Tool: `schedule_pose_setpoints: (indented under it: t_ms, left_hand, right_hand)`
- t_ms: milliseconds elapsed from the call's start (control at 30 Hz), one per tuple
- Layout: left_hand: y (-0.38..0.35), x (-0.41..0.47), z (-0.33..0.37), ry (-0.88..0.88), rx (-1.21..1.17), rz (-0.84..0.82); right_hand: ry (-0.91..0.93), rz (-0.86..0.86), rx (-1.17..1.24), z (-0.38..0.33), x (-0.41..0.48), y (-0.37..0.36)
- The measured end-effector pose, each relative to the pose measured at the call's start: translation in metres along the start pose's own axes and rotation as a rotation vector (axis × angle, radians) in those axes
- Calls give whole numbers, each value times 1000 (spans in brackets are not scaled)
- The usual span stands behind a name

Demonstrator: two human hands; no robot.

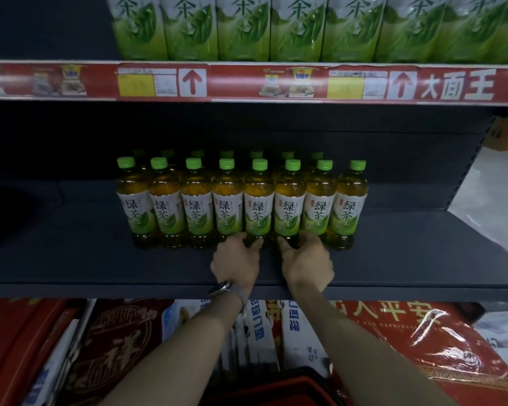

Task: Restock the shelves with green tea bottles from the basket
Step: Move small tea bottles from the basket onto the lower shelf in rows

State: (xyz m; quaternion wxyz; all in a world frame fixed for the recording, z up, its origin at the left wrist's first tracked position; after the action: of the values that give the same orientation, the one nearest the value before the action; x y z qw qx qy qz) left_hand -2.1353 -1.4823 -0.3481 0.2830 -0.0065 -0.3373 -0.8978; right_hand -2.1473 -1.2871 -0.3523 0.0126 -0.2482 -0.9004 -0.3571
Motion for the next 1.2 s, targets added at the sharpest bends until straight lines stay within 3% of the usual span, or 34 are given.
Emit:
schedule_pose_setpoints:
  t_ms: [467,600,900,1067,1200]
  left_hand:
    - [-2,1,4,-4,64,7]
    - [4,0,1,23,0,-22]
    - [75,16,-57,115,-100,85]
    - [91,36,-83,110,-41,41]
    - [88,43,-86,105,20,36]
  right_hand:
    - [48,-87,-63,-1,4,-3]
    - [71,-71,55,-3,-8,4]
    - [229,-245,40,-47,-43,-33]
    - [184,-268,196,-74,-54,-68]
    - [183,-241,168,-81,-52,-78]
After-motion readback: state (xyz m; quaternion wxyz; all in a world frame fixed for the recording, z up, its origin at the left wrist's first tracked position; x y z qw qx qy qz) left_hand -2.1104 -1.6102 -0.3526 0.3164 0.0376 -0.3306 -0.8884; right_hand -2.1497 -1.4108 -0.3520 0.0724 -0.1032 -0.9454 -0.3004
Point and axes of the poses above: each hand's wrist, its own x-axis towards the middle knuckle, its own y-axis out of the back of the hand, z = x × y, the point moved 8 cm from there along x, towards the middle knuckle, and after that the axes turned 4 degrees about -x, right-handed, at the moved point
